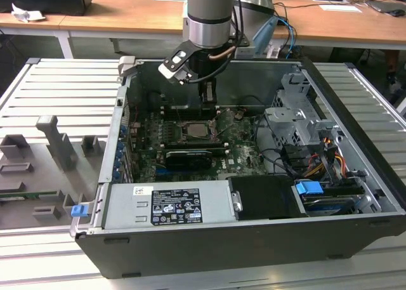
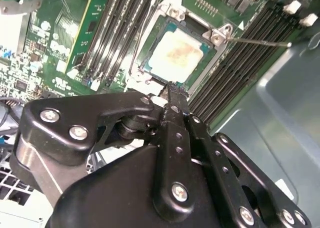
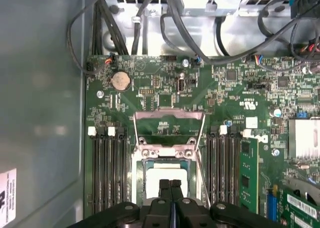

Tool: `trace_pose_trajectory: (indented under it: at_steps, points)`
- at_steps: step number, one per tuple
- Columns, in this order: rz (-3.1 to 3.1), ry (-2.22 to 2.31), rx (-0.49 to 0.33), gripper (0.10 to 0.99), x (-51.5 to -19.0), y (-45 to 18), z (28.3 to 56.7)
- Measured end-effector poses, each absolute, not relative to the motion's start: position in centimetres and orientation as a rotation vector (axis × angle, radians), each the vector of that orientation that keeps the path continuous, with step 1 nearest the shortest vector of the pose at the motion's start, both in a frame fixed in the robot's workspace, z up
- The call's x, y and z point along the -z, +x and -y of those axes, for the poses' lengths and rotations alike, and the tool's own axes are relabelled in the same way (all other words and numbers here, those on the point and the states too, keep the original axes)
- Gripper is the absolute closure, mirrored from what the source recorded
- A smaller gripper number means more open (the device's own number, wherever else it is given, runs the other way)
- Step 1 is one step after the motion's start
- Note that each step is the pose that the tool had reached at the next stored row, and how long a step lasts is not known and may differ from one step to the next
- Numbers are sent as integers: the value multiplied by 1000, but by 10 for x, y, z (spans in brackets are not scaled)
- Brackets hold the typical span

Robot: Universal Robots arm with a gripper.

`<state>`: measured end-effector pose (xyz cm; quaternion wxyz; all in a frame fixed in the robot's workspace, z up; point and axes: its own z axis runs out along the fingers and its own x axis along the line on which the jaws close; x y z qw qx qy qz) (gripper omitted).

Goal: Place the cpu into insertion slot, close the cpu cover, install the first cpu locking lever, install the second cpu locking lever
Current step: 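Close the cpu cover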

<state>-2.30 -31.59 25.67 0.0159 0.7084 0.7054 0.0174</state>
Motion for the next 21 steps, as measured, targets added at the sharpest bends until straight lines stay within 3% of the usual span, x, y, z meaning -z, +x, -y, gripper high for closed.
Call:
trace_pose_trajectory:
  at_steps: [5,21]
  points:
    - [-2194,2204,-54,980,-271,-22,316]
    - [-2194,2203,-54,980,-271,3,316]
